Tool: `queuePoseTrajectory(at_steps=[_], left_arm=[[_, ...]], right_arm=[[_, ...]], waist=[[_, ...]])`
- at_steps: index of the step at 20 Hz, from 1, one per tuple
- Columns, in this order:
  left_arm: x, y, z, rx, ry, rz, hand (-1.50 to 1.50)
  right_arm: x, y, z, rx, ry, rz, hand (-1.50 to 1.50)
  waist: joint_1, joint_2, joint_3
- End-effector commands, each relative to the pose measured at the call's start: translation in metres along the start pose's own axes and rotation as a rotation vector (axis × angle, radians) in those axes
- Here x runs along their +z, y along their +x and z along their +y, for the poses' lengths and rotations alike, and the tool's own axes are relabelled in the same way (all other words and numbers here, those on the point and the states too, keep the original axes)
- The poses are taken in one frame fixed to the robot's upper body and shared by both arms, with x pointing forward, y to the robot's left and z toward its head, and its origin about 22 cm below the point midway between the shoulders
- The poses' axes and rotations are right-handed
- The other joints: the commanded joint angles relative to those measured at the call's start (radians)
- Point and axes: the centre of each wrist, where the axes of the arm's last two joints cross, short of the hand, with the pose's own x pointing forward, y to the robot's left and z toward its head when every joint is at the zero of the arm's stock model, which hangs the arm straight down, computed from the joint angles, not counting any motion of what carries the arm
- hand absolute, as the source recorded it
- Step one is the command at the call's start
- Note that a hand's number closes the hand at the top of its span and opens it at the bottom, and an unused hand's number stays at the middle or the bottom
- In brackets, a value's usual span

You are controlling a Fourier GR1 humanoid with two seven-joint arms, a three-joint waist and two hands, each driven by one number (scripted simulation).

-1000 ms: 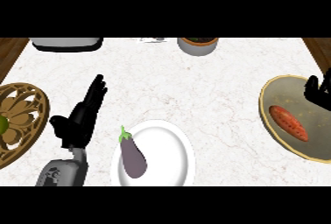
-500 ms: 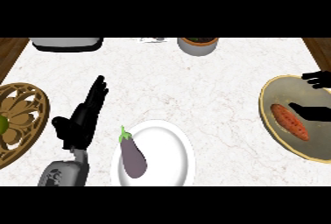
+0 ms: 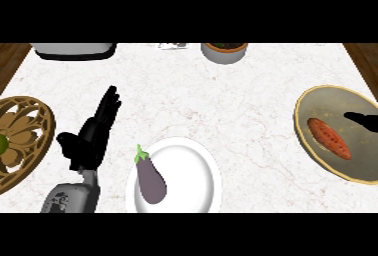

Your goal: Pick the sweet potato from the plate and place it in the bowl

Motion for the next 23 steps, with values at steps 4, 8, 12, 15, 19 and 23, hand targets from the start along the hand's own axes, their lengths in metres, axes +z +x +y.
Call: queuePoseTrajectory(at_steps=[4,8,12,15,19,23], left_arm=[[-0.008,0.007,-0.008,0.010,0.000,-0.011,0.00],[-0.011,0.001,-0.008,0.006,0.001,0.005,0.00],[0.001,0.011,-0.007,0.004,0.004,-0.001,0.00],[0.003,-0.005,-0.008,-0.011,-0.007,0.003,0.00],[0.010,0.009,-0.012,-0.009,0.003,-0.011,0.00],[0.003,0.007,-0.008,0.009,0.002,0.005,0.00]], right_arm=[[0.024,-0.009,-0.047,-0.167,-0.036,0.055,-1.50],[0.026,-0.012,-0.069,-0.279,-0.031,0.075,-1.50],[0.055,-0.032,-0.090,-0.305,-0.007,0.057,-1.50],[0.053,-0.032,-0.098,-0.332,0.031,0.049,-1.50],[0.073,-0.050,-0.110,-0.336,0.087,0.043,-1.50],[0.098,-0.059,-0.112,-0.334,0.076,0.041,-1.50]], waist=[[-0.006,0.000,0.000],[-0.005,0.000,0.000],[-0.002,0.000,0.000],[0.001,0.001,0.000],[0.002,0.000,0.000],[0.001,0.000,0.000]])
